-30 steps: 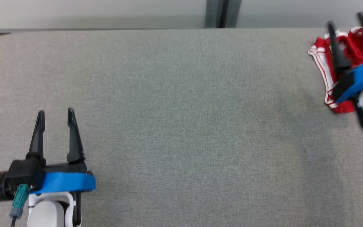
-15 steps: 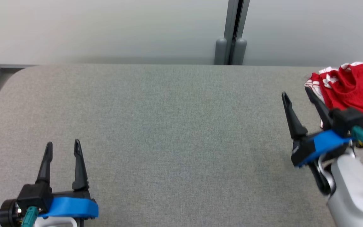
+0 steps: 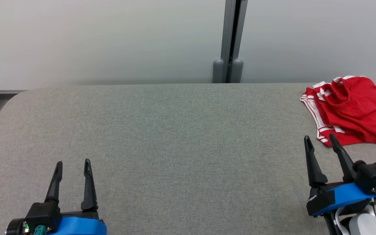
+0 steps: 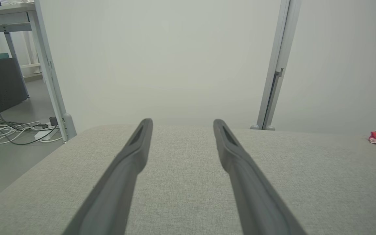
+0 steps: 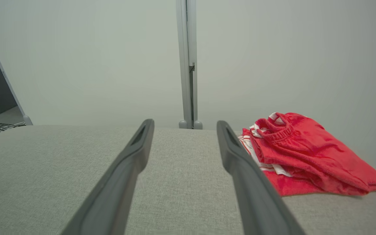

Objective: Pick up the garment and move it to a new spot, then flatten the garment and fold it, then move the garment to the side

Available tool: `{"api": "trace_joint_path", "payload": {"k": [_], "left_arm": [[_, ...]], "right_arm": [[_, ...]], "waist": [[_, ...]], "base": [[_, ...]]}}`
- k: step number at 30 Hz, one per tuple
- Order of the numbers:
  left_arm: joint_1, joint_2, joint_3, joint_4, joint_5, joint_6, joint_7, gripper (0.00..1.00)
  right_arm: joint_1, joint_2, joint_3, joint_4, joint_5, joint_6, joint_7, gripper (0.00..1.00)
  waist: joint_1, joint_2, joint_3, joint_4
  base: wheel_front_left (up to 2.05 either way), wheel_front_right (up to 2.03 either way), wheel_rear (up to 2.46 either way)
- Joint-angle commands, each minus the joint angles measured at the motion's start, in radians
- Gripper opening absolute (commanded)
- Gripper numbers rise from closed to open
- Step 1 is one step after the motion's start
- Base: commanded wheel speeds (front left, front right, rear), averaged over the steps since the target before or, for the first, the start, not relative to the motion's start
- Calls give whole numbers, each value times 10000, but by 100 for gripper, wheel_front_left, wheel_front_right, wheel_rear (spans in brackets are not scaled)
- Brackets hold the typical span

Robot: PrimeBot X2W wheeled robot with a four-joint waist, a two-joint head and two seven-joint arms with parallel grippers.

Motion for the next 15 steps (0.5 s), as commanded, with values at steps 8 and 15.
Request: {"api": "trace_joint_path", "payload": {"k": [8, 15], "left_arm": [[156, 7, -123, -15, -54, 50, -18, 100], [23, 89, -167, 15, -120, 38, -18, 100]], "right_arm": [[936, 453, -392, -1161, -245, 1, 504, 100], [1072, 529, -500, -1399, -282, 1, 653, 100]], "waist": [[1, 0, -33, -126], [1, 0, 46, -151]], "base": [[0, 0, 0], [0, 0, 0]]}}
